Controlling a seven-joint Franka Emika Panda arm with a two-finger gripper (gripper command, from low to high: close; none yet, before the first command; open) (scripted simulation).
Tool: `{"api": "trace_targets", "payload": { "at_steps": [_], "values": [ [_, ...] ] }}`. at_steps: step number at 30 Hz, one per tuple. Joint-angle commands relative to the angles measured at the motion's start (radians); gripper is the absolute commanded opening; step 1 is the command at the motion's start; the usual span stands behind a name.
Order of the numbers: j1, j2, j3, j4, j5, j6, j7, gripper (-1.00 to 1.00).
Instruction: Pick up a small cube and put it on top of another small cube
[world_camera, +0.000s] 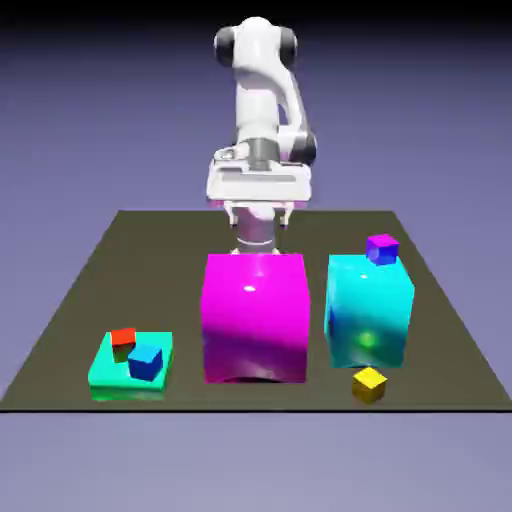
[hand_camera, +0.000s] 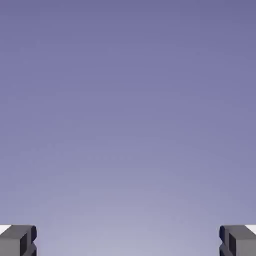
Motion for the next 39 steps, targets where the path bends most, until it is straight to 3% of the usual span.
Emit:
{"api": "trace_targets", "payload": {
  "at_steps": [1, 26, 31, 36, 37, 39],
  "values": [
    [0.012, 0.036, 0.0, 0.031, 0.028, -0.033, 0.032, 1.0],
    [0.297, 0.942, 0.011, 0.776, 0.678, -0.831, 0.823, 1.0],
    [0.189, 1.075, 0.106, 0.768, 0.476, -0.697, 0.857, 1.0],
    [0.164, 1.21, 0.18, 0.775, 0.48, -0.559, 0.843, 1.0],
    [0.164, 1.21, 0.18, 0.775, 0.48, -0.559, 0.843, -1.0],
    [0.17, 1.174, 0.16, 0.773, 0.479, -0.596, 0.847, -1.0]
  ]
}}
